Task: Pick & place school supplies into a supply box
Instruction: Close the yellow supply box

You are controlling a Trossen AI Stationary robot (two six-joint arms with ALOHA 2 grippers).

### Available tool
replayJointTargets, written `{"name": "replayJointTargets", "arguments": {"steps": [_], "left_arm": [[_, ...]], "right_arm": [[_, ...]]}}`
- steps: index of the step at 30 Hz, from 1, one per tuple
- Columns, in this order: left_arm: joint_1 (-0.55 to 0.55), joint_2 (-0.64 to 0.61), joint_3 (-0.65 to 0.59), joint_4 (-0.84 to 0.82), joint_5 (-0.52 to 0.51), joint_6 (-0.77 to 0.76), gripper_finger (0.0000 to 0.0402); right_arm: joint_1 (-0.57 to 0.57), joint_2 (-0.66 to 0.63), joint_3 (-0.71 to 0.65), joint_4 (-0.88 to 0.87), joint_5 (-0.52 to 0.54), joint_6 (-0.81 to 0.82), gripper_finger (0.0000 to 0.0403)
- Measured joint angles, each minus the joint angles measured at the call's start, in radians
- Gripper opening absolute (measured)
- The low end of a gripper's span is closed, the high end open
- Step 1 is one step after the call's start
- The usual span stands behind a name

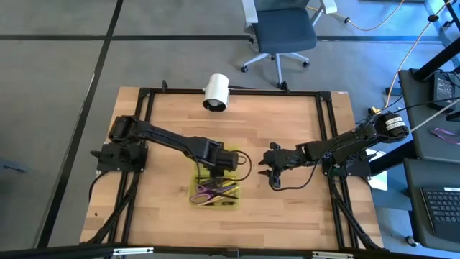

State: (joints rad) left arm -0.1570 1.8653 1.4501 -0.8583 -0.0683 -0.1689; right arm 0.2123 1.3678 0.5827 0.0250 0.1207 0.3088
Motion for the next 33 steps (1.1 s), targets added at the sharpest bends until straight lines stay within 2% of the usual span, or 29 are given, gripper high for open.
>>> {"name": "replayJointTargets", "arguments": {"steps": [3,7,14,19,22,27,30,33], "left_arm": [[-0.003,-0.078,-0.069,0.025,0.012,-0.011,0.0069],[0.009,-0.243,-0.244,0.172,0.025,-0.036,0.0064],[-0.004,-0.550,-0.603,0.529,-0.070,0.001,0.0066],[-0.005,-0.701,-0.824,0.637,-0.130,-0.002,0.0072],[-0.006,-0.752,-0.919,0.715,-0.144,-0.014,0.0072],[-0.005,-0.763,-1.018,0.863,-0.166,-0.056,0.0079],[-0.010,-0.752,-1.046,0.919,-0.222,-0.056,0.0097],[-0.013,-0.749,-1.052,0.938,-0.312,-0.055,0.0133]], "right_arm": [[0.000,0.000,0.000,0.000,0.000,0.000,0.0192],[0.000,0.000,0.000,0.000,0.000,-0.001,0.0192],[0.000,0.000,0.000,0.002,0.000,-0.001,0.0192],[0.000,0.000,0.000,0.025,0.000,-0.012,0.0192],[-0.003,0.000,0.000,0.049,0.014,-0.069,0.0192],[-0.004,0.000,0.001,0.138,0.016,-0.110,0.0193],[-0.004,0.000,0.001,0.184,0.010,-0.155,0.0204],[-0.004,0.000,0.001,0.188,0.023,-0.168,0.0234]]}}
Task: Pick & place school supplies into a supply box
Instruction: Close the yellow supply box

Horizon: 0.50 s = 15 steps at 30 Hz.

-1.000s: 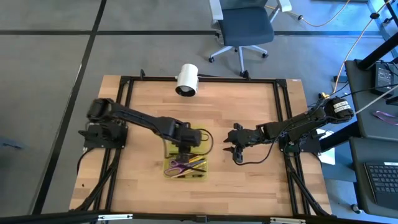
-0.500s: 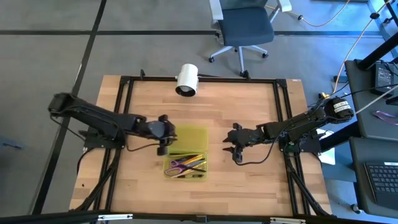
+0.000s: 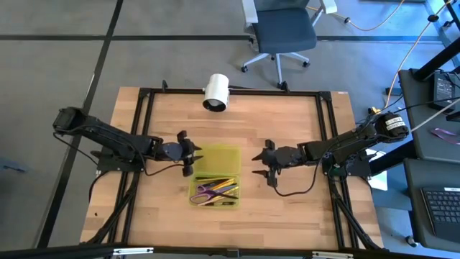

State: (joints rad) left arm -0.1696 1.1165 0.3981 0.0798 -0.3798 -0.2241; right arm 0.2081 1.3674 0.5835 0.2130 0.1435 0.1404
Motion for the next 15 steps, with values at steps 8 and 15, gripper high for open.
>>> {"name": "replayJointTargets", "arguments": {"steps": [8,15], "left_arm": [[0.018,0.000,0.005,0.006,-0.084,0.098,0.0229],[0.022,-0.004,0.009,0.056,-0.074,0.161,0.0239]], "right_arm": [[0.000,0.000,0.000,0.011,0.127,-0.020,0.0336],[0.000,0.000,0.000,0.018,0.152,-0.019,0.0359]]}}
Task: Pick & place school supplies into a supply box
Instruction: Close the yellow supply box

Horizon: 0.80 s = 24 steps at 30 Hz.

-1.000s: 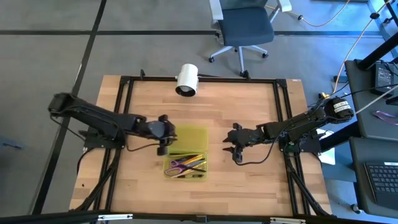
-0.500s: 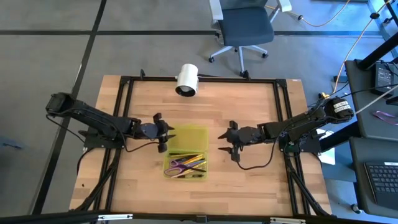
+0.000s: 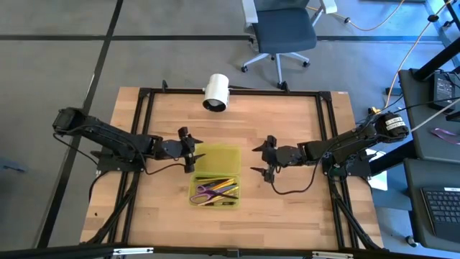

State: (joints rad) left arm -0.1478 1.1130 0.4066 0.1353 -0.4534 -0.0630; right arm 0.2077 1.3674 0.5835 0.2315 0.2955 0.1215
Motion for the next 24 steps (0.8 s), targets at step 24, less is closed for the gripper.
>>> {"name": "replayJointTargets", "arguments": {"steps": [24], "left_arm": [[-0.009,-0.206,-0.017,-0.478,0.272,-0.274,0.0301]], "right_arm": [[-0.124,0.109,0.000,0.018,-0.185,0.059,0.0360]]}}
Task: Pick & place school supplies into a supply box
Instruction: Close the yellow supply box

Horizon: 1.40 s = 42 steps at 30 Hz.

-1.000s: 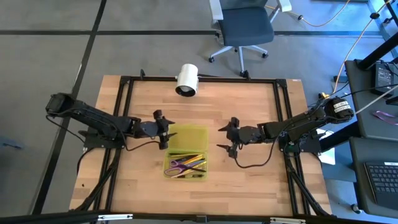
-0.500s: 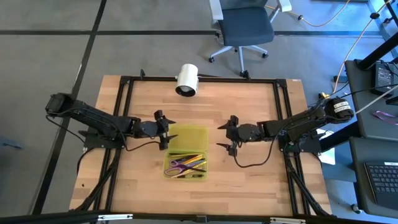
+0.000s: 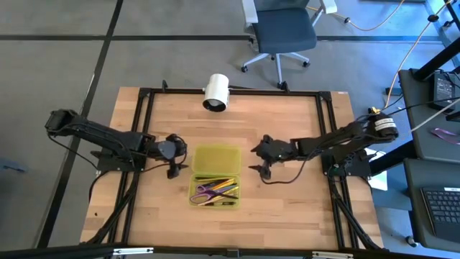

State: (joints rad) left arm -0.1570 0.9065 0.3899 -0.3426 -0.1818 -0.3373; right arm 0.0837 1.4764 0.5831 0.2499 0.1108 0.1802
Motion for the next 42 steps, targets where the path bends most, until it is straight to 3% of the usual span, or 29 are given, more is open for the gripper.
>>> {"name": "replayJointTargets", "arguments": {"steps": [7,14,28,42], "left_arm": [[0.000,0.000,-0.080,-0.009,0.005,0.028,0.0299],[0.011,0.003,-0.199,0.204,0.055,0.052,0.0301],[0.117,0.004,-0.383,0.543,0.115,0.117,0.0300],[0.227,0.091,-0.383,0.657,0.212,0.178,0.0302]], "right_arm": [[0.000,0.158,-0.001,0.111,0.000,0.023,0.0360],[0.000,0.265,-0.001,0.237,0.001,0.001,0.0360],[-0.022,0.325,0.001,0.270,0.002,0.045,0.0360],[-0.022,0.327,0.000,0.284,0.003,0.051,0.0360]]}}
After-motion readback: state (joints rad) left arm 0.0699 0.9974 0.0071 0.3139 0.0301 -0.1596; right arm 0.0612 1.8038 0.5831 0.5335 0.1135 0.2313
